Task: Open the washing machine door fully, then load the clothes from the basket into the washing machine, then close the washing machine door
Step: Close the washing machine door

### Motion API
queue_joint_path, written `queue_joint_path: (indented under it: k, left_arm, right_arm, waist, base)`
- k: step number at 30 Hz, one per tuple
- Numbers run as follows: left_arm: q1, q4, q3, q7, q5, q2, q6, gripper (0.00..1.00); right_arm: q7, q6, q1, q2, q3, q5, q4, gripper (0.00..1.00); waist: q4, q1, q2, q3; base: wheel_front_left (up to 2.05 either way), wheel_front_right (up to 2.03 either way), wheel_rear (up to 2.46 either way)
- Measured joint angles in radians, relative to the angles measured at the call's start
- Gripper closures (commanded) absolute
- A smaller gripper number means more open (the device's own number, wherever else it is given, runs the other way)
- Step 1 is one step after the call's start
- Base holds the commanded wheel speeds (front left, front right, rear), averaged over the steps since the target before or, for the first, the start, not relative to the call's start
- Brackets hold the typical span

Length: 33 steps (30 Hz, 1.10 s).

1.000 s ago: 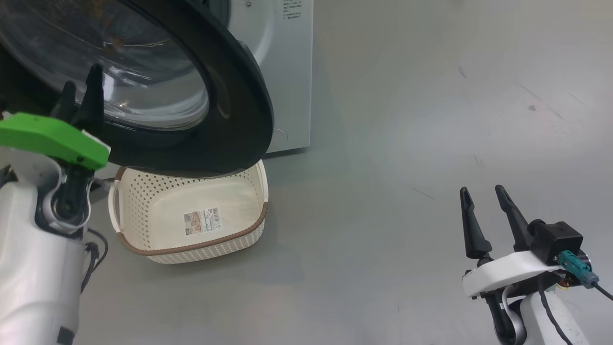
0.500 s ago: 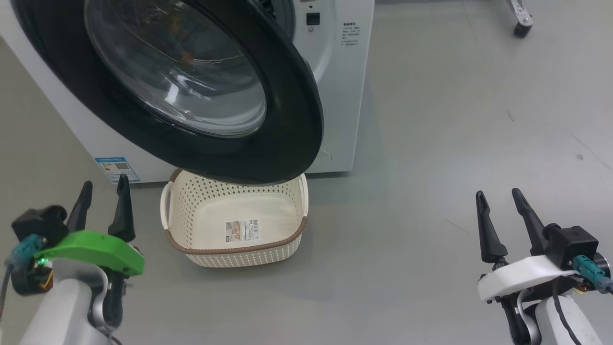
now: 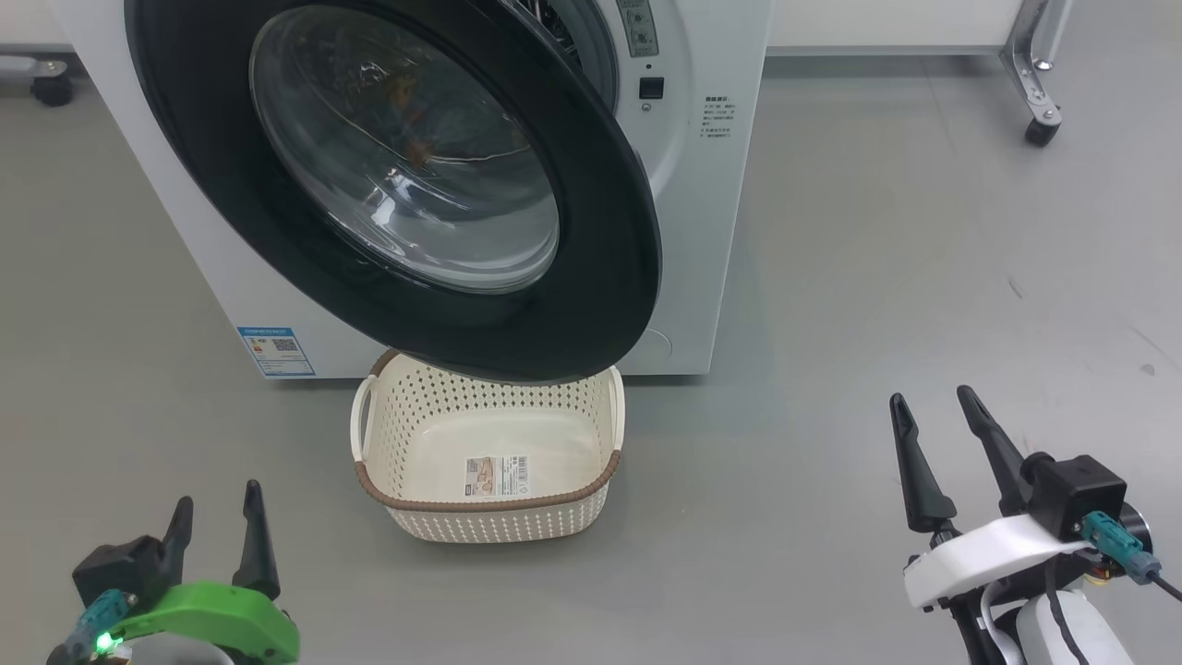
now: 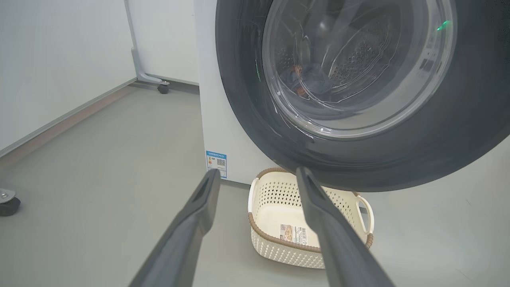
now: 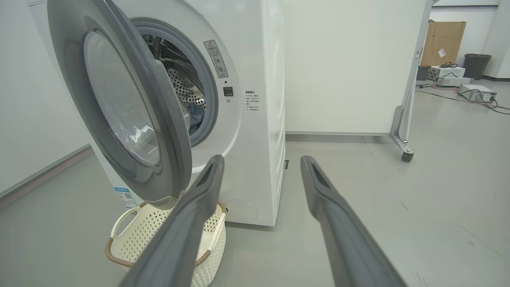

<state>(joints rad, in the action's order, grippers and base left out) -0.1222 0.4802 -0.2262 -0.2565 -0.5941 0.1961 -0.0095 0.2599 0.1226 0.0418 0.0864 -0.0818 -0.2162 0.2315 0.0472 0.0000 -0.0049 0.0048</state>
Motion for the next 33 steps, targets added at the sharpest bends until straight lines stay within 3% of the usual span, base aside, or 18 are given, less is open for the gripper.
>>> queue_joint_path:
  k: [5, 7, 9, 33]
  left_arm:
    - [0.045, -0.08, 0.044, 0.0, 0.02, -0.012, 0.011, 0.0]
    - [0.05, -0.111, 0.062, 0.0, 0.034, -0.013, 0.012, 0.0]
    - [0.063, -0.138, 0.07, 0.0, 0.057, -0.016, 0.019, 0.0]
    - [0.181, -0.305, 0.149, 0.0, 0.138, -0.092, 0.02, 0.0]
  right_arm:
    - [0.0, 0.0, -0.027, -0.006, 0.009, 0.0, 0.0, 0.0]
    - [0.0, 0.0, -0.031, -0.006, 0.013, 0.0, 0.0, 0.31]
    - [0.0, 0.0, -0.031, -0.007, 0.015, 0.0, 0.0, 1.0]
    - [0.0, 0.0, -0.009, -0.023, 0.034, -0.01, 0.002, 1.0]
  waist:
    - [0.0, 0.0, 0.0, -0.012]
    - [0.0, 0.0, 0.0, -0.015]
    - [0.0, 0.0, 0.0, -0.017]
    - [-0.001, 0.0, 0.0, -0.019]
  base:
    - [0.0, 0.0, 0.0]
    - [0.0, 0.0, 0.0]
    - [0.0, 0.0, 0.0]
    - [0.0, 0.0, 0.0]
